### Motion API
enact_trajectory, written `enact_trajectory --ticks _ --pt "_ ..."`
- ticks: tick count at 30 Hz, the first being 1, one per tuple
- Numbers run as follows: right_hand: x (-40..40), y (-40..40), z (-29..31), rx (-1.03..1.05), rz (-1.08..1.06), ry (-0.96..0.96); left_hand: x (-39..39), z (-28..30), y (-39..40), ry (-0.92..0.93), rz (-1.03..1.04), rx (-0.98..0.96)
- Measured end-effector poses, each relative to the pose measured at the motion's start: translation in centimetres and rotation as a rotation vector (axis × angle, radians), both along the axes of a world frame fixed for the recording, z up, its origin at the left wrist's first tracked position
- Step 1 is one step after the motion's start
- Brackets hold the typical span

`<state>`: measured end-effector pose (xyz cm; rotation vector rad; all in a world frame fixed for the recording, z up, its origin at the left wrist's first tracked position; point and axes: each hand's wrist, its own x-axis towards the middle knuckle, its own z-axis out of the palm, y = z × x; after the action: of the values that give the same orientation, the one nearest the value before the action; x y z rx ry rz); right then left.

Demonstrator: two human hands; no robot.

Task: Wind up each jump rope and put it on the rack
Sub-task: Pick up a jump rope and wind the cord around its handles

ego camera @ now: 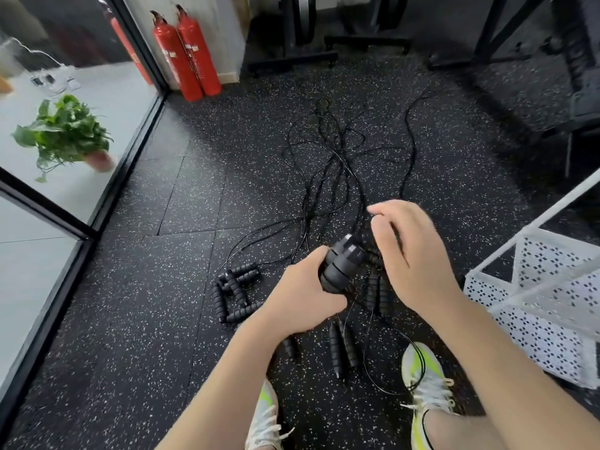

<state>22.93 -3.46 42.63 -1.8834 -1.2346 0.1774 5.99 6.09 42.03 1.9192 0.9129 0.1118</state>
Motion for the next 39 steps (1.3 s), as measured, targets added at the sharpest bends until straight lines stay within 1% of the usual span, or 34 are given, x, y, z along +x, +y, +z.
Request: enact_trajectory --ticks 1,2,3,5,6,8,9,10,11,12,13,14,15,17,18,20,21,22,25,26,29,31,33,34,36,38,39 --pt "0.2 0.1 -0.2 -0.043 0.089 0.069 -0.1 -0.1 0.2 -0.008 -0.019 0.013" --pt "0.1 0.1 -0.3 -0.095 0.131 0.169 -0.2 -0.2 0.4 -0.021 -0.034 0.017" --pt "0.0 0.1 -0.6 -0.141 0.116 0.246 -0.2 -0.3 0.5 -0.035 -0.047 0.008" --pt "-0.4 0.4 -0.6 -0.178 0.011 0.348 -0.2 -0.3 0.6 -0.079 -0.044 -0.049" --pt "-0.6 0.5 -0.3 -0.178 -0.034 0.45 -0.1 -0.3 0.6 -0.114 -0.014 -0.085" --pt "-1.3 0.8 0.4 -0.148 -0.042 0.795 0.2 -0.1 0.6 -0.247 0.088 -0.213" --pt "-1.8 0.9 0.8 -0.151 -0.003 0.926 0.4 -0.1 0.5 -0.348 0.148 -0.315" --pt "-2.6 0.9 1.1 -0.165 0.049 0.961 0.5 0.0 0.4 -0.45 0.218 -0.432" --pt "-3.3 0.7 1.1 -0.184 0.086 0.893 0.6 0.1 0.4 -0.545 0.293 -0.556" --pt "-4.1 0.5 1.2 -0.186 0.1 0.758 0.7 0.1 0.6 -0.624 0.356 -0.679" --pt "-4.8 0.2 1.2 -0.169 0.092 0.603 0.8 0.2 0.7 -0.674 0.39 -0.793" --pt "-5.3 -0.1 1.0 -0.152 0.069 0.491 0.8 0.2 0.8 -0.711 0.398 -0.886" --pt "-5.6 -0.3 0.9 -0.142 0.046 0.42 0.8 0.2 1.0 -0.753 0.395 -0.946" --pt "-6.2 -0.6 0.3 -0.181 0.035 0.295 1.0 0.3 1.2 -0.887 0.423 -0.979" --pt "-6.7 -0.8 0.1 -0.207 0.042 0.196 1.0 0.4 1.3 -0.972 0.453 -0.985" --pt "-7.7 -1.1 0.1 -0.277 0.058 0.03 1.1 0.9 1.4 -1.079 0.518 -1.01" --pt "-8.1 -1.2 0.2 -0.315 0.061 0.032 1.2 1.0 1.5 -1.104 0.539 -1.023" --pt "-8.2 -1.2 0.2 -0.334 0.066 0.09 1.2 1.0 1.6 -1.119 0.552 -1.034" --pt "-7.9 -1.0 0.2 -0.306 0.091 0.335 1.1 1.0 1.5 -1.16 0.559 -1.062" --pt "-7.8 -1.0 0.2 -0.292 0.1 0.368 1.1 1.1 1.4 -1.172 0.553 -1.068" --pt "-7.8 -1.1 0.2 -0.244 0.124 0.363 0.9 1.4 1.4 -1.184 0.534 -1.065" --pt "-7.9 -1.0 0.0 -0.25 0.157 0.397 0.9 1.4 1.3 -1.189 0.568 -1.065" --pt "-8.1 -1.0 -0.5 -0.281 0.173 0.473 1.0 1.5 1.1 -1.188 0.61 -1.063" --pt "-8.2 -0.9 -0.7 -0.288 0.173 0.552 1.2 1.5 1.1 -1.182 0.635 -1.055" --pt "-8.4 -0.6 -1.1 -0.262 0.153 0.803 1.5 1.6 0.9 -1.165 0.693 -1.019" --pt "-8.4 0.1 -0.7 -0.193 0.034 1.036 1.9 1.9 0.3 -1.126 0.739 -0.926" --pt "-8.2 0.5 -0.6 -0.165 -0.052 1.116 2.2 2.2 -0.2 -1.084 0.763 -0.859"
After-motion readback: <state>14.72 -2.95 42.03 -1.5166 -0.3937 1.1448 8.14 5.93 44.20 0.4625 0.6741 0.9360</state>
